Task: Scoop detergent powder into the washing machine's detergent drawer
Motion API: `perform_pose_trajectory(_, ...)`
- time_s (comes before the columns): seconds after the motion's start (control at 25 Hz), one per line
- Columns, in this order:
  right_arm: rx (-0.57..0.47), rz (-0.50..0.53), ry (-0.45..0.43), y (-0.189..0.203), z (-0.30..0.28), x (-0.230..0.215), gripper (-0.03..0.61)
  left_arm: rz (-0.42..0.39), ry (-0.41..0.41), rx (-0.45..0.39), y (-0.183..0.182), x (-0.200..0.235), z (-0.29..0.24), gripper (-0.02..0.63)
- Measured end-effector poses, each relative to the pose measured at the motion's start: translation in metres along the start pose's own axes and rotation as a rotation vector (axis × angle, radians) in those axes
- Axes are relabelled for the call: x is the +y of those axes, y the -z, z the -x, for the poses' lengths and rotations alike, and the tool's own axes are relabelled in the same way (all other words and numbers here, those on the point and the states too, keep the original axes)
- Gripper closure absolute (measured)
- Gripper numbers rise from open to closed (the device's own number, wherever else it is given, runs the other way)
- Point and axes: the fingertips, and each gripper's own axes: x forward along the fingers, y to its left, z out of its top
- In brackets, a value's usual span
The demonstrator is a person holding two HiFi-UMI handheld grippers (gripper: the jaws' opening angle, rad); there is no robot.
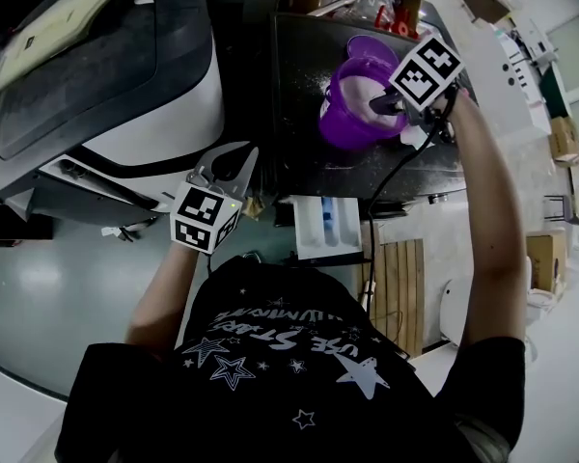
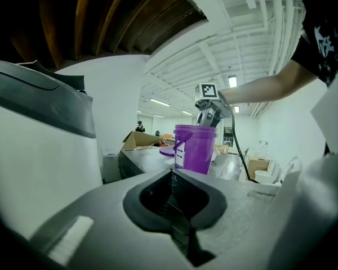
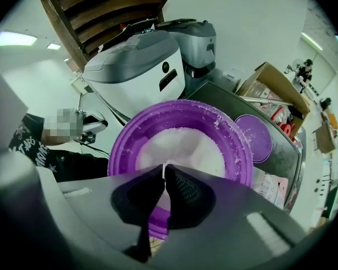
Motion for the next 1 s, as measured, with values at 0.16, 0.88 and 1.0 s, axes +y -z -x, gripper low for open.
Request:
perform_pose_trajectory(0.16, -0.035, -0.045, -0.036, -0.002, 0.005, 0.001, 0.543, 0.004, -0.010, 0.007, 0.001, 0.002, 0.001, 0.612)
perform_pose_trajectory(0.88, -0.412, -0.272, -0.142, 0.006, 0.048, -0.003, 0.543, 0.011, -0.153, 0.035, 0.003, -0.022, 0.021, 0.612)
perform_pose_trajectory(1.0, -0.466, -0.284, -0.163, 0.006, 0.054, 0.002, 0.543, 0.014, -0.183, 0.036, 0.002, -0.033, 0.026, 0.612)
